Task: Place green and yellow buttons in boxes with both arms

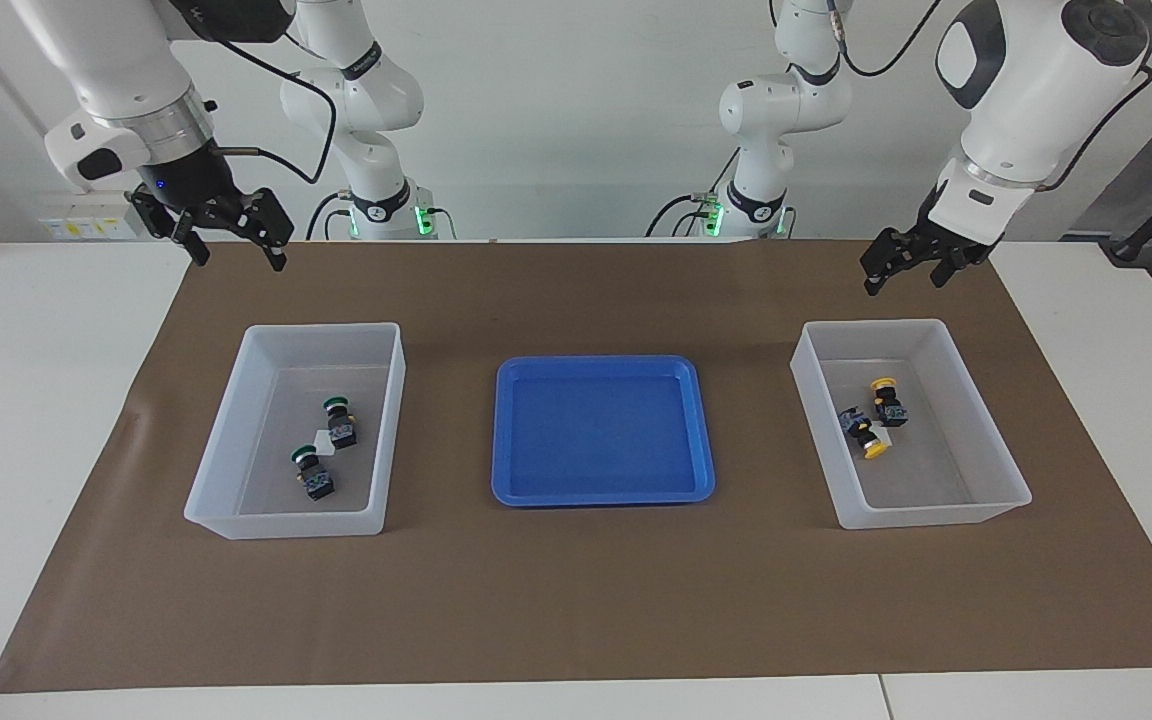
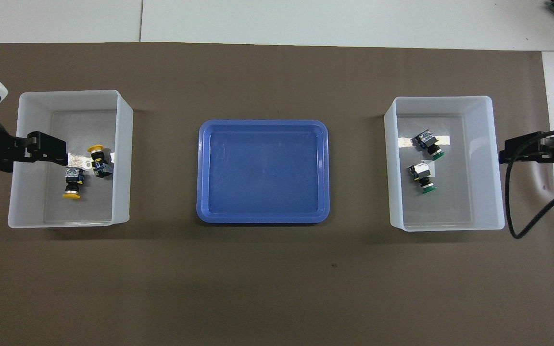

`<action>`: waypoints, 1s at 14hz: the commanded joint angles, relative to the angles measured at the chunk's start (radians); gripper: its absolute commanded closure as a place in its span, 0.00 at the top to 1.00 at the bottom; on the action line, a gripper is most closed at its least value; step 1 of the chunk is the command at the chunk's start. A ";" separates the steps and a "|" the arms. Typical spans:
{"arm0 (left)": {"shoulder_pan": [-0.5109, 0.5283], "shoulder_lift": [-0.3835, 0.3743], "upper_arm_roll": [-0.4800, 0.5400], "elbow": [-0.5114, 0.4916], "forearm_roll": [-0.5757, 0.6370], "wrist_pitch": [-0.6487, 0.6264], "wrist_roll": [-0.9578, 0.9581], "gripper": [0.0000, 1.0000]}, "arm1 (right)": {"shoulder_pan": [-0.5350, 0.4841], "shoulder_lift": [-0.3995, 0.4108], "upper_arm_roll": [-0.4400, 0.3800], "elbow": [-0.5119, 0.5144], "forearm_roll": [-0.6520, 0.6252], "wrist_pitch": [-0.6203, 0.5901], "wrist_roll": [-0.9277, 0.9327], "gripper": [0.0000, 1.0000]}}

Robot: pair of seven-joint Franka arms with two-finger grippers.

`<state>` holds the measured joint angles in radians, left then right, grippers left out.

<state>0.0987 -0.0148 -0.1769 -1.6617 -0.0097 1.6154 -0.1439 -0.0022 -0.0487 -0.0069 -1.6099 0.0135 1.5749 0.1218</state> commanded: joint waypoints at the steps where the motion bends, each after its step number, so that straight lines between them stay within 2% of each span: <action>1: 0.004 -0.011 0.001 -0.001 0.016 0.029 0.000 1.00 | 0.008 -0.011 -0.013 -0.007 0.002 -0.009 -0.022 1.00; 8: 0.004 -0.008 0.001 0.008 0.011 0.040 -0.002 1.00 | 0.024 -0.014 -0.016 -0.008 -0.009 -0.007 -0.027 1.00; 10: 0.004 -0.008 0.001 0.008 0.010 0.043 0.000 1.00 | 0.069 -0.016 -0.066 -0.012 -0.009 -0.009 -0.027 1.00; 14: 0.006 -0.008 0.001 0.008 0.010 0.046 0.000 1.00 | 0.061 -0.014 -0.070 -0.013 -0.044 0.000 -0.073 1.00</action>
